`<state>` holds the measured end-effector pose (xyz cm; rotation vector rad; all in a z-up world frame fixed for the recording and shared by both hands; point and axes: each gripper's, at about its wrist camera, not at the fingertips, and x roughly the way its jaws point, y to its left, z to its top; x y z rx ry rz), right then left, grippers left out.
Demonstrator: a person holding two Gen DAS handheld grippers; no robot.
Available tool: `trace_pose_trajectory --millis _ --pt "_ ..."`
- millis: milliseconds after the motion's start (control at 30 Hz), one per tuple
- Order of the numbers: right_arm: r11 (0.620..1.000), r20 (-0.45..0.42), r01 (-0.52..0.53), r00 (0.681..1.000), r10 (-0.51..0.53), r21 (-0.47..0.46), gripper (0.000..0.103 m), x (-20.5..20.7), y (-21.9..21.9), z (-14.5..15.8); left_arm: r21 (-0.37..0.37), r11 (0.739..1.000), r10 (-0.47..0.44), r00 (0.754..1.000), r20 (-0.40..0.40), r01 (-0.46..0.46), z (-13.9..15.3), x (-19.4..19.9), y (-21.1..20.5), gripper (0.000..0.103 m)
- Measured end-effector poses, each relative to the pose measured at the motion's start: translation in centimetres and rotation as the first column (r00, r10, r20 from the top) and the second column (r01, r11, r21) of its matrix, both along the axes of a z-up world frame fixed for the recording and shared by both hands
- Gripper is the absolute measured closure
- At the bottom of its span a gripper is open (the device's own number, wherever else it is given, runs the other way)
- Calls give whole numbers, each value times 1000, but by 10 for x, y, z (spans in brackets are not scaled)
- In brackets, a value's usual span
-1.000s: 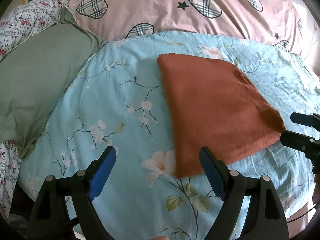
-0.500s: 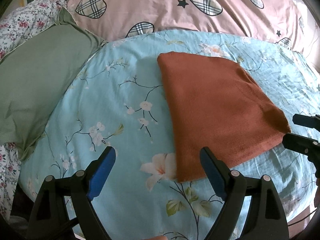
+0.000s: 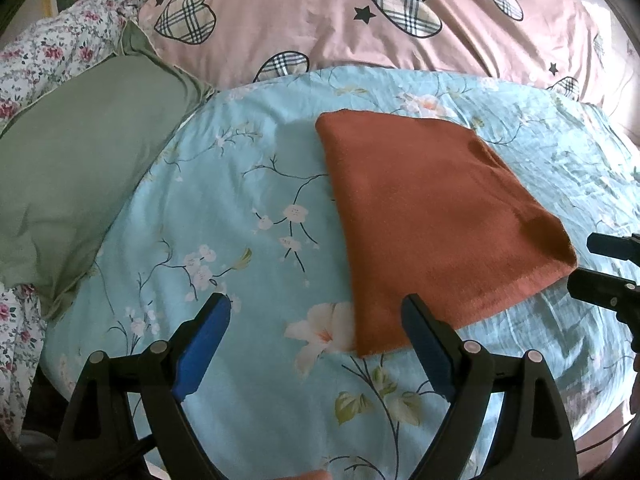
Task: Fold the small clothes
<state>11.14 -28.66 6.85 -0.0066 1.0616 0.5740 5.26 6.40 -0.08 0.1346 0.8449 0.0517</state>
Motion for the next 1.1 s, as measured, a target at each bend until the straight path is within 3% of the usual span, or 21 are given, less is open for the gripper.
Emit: trace_pose_trajectory --millis 1100 --pt "1000 25 10 1000 -10 -11 4 -10 -2 8 -14 1000 -27 999 24 28 9 -14 2 13"
